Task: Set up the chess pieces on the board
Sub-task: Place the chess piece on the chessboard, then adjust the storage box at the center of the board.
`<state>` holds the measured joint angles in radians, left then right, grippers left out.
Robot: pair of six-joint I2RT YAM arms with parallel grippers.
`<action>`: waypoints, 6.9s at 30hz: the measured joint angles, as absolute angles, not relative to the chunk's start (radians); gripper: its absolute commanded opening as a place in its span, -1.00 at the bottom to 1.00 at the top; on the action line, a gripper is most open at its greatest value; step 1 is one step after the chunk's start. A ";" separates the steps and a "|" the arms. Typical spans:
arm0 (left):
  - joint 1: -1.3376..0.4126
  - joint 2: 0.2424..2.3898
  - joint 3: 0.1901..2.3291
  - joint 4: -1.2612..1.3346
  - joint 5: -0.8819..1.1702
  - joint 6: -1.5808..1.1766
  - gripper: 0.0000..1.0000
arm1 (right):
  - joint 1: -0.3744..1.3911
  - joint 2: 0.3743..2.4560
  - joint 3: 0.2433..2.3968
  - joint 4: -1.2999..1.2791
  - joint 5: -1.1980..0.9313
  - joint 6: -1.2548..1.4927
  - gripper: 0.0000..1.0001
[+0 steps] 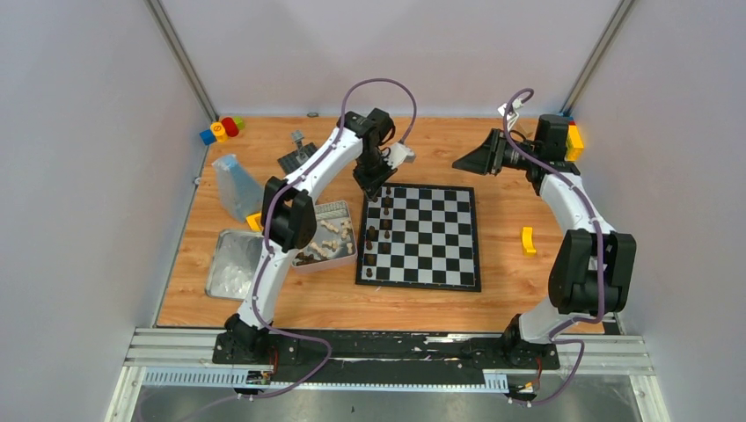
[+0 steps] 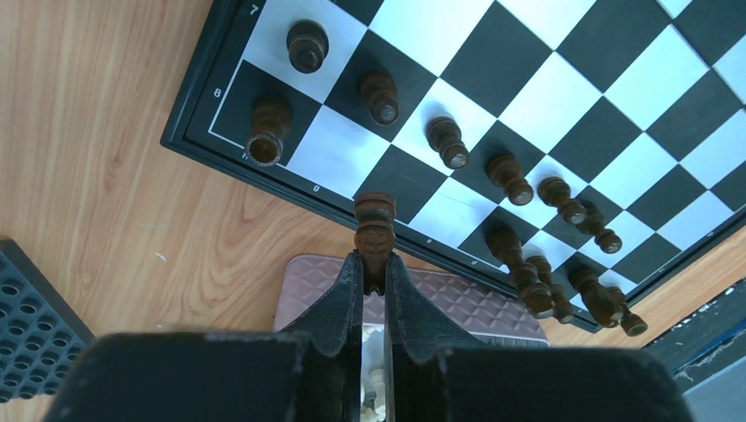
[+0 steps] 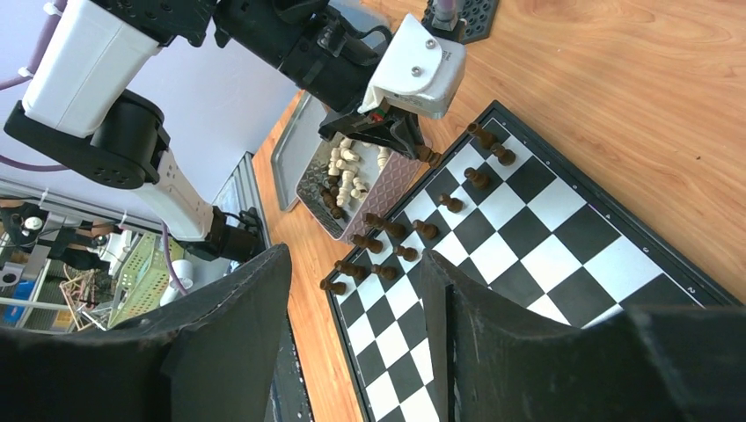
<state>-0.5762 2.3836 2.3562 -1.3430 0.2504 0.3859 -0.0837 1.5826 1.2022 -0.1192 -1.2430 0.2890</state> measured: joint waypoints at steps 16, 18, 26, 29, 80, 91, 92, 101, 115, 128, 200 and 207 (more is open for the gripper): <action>-0.585 2.440 2.386 -1.349 0.166 0.396 -0.99 | -0.094 1.583 1.193 -0.124 -1.282 0.286 0.11; -0.586 2.451 2.393 -1.349 0.166 0.397 -0.98 | -0.094 1.584 1.192 -0.124 -1.285 0.286 0.10; -0.590 2.463 2.400 -1.346 0.165 0.400 -0.96 | -0.094 1.588 1.192 -0.124 -1.292 0.286 0.09; -0.592 2.467 2.408 -1.345 0.165 0.400 -0.96 | -0.094 1.595 1.192 -0.125 -1.293 0.287 0.09; -0.622 2.486 2.421 -1.351 0.121 0.411 -0.40 | -0.094 1.620 1.192 -0.130 -1.311 0.290 0.07; -0.622 2.486 2.429 -1.350 0.113 0.411 -0.33 | -0.094 1.622 1.192 -0.130 -1.312 0.290 0.07; -0.622 2.486 2.429 -1.350 0.113 0.411 -0.30 | -0.094 1.622 1.192 -0.130 -1.312 0.290 0.07; -0.623 2.416 2.311 -1.297 0.072 0.410 0.13 | -0.094 1.623 1.192 -0.131 -1.311 0.290 0.08; -0.503 1.789 1.696 -1.101 0.115 0.424 0.24 | -0.094 1.623 1.210 -0.209 -1.286 0.243 0.08; -0.437 1.656 1.238 -0.958 0.048 0.479 0.31 | -0.094 1.649 1.251 -0.371 -1.247 0.072 0.08; -0.270 1.767 1.463 -0.915 0.238 0.610 0.31 | -0.086 1.747 1.251 -0.423 -1.235 0.001 0.06; -0.330 1.853 1.496 -0.944 0.237 0.824 0.30 | -0.086 1.747 1.251 -0.430 -1.235 -0.003 0.05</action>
